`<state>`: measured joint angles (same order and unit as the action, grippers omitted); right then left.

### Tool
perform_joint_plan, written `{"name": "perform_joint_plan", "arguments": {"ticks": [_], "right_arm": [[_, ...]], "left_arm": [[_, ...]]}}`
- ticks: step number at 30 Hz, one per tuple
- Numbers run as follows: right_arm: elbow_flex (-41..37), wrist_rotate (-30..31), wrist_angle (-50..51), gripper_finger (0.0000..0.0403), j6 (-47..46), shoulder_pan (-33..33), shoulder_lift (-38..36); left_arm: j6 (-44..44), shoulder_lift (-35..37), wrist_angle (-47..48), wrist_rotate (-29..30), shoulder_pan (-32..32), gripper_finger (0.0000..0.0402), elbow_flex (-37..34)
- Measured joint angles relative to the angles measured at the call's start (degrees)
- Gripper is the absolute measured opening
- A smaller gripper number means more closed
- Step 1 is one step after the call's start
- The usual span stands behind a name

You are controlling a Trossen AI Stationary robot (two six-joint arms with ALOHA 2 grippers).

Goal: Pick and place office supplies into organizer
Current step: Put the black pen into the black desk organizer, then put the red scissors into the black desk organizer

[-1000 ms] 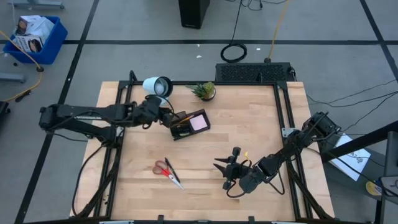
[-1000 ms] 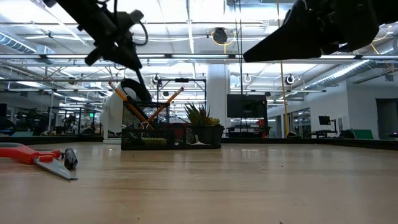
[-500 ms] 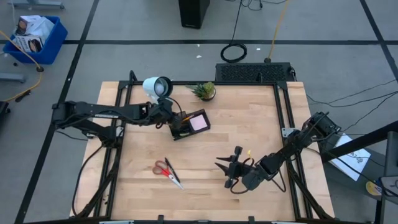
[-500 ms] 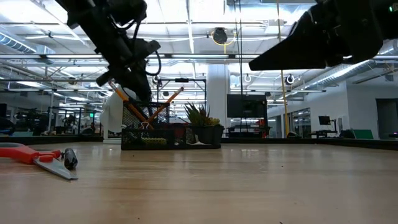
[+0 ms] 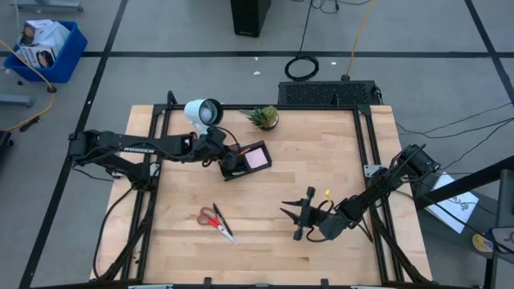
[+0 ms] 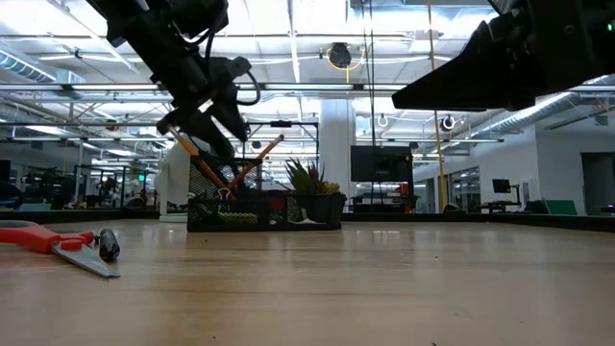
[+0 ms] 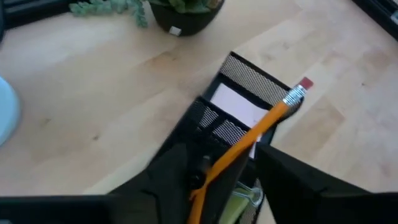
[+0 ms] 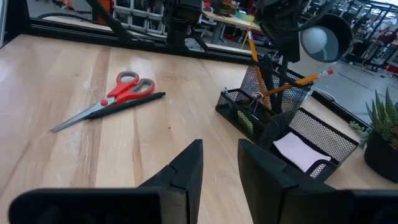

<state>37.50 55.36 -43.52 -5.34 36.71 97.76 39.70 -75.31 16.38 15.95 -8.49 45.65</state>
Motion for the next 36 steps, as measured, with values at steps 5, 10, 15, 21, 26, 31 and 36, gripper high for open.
{"name": "perform_joint_plan", "arguments": {"ticks": [5,10,15,21,26,31,36], "right_arm": [[0.00,0.02,-0.03,0.0091,0.00,0.00,0.00],[0.00,0.02,-0.03,0.0091,0.01,0.00,0.00],[0.00,-0.05,-0.06,0.0091,-0.14,0.00,0.00],[0.00,-0.13,-1.32,0.0091,-1.44,0.00,0.00],[0.00,-1.15,-1.37,0.0091,-1.46,-0.02,0.00],[0.00,-1.82,-1.43,0.0091,-1.99,-0.36,0.00],[0.00,-2.68,-1.28,0.0091,-4.41,-0.67,0.00]], "left_arm": [[-0.78,1.81,-0.59,-1.17,0.04,0.0236,0.00],[-1.72,5.91,-1.13,-2.01,0.22,0.0253,0.00],[-1.68,10.47,0.34,-5.95,0.68,0.0255,0.00],[-2.06,13.81,-0.38,-7.36,5.16,0.0255,0.00],[-3.28,14.34,-0.35,-6.58,10.85,0.0255,0.00],[-3.80,13.19,-0.33,-1.35,18.06,0.0255,-0.02],[-7.41,12.59,0.30,-0.67,24.16,0.0255,-0.02]]}}
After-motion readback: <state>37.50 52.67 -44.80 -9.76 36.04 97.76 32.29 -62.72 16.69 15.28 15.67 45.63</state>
